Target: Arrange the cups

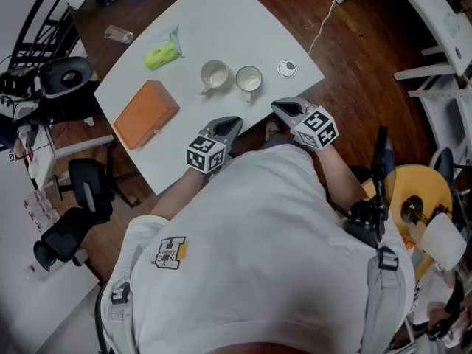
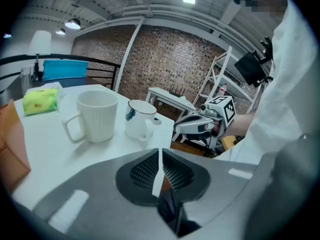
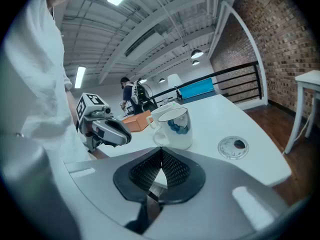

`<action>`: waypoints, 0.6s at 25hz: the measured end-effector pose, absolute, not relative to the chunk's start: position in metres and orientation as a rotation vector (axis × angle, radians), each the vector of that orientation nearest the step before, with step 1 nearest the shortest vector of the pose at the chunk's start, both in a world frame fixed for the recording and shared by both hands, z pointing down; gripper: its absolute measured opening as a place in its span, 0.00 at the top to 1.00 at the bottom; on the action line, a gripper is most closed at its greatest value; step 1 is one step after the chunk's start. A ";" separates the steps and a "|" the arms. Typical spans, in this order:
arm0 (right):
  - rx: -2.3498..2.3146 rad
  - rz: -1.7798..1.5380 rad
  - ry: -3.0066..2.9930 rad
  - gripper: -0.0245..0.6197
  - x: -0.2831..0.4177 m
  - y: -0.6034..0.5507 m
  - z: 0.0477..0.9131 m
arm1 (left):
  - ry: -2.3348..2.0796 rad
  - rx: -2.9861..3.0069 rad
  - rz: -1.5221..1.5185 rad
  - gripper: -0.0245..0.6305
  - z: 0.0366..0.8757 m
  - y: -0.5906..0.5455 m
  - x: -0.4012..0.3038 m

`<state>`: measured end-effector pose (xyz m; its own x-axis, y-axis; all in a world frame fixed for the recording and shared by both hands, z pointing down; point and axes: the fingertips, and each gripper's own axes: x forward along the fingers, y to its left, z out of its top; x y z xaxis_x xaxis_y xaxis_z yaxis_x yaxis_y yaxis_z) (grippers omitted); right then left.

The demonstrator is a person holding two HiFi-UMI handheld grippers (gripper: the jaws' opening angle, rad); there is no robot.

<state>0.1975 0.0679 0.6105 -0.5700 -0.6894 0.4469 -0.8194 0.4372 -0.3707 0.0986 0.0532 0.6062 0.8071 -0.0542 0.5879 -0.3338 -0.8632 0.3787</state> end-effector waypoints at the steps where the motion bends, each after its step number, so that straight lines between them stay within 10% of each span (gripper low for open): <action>1: 1.299 0.794 -2.457 0.96 0.201 0.061 0.610 | -0.278 2.529 0.806 0.92 0.606 0.047 0.106; 6: 1.187 0.619 -2.429 0.88 0.211 0.030 0.606 | -0.242 2.621 0.894 0.80 0.610 0.023 0.127; 15: 0.728 0.244 -2.223 0.43 0.199 -0.015 0.628 | -0.259 2.746 1.125 0.61 0.630 0.000 0.156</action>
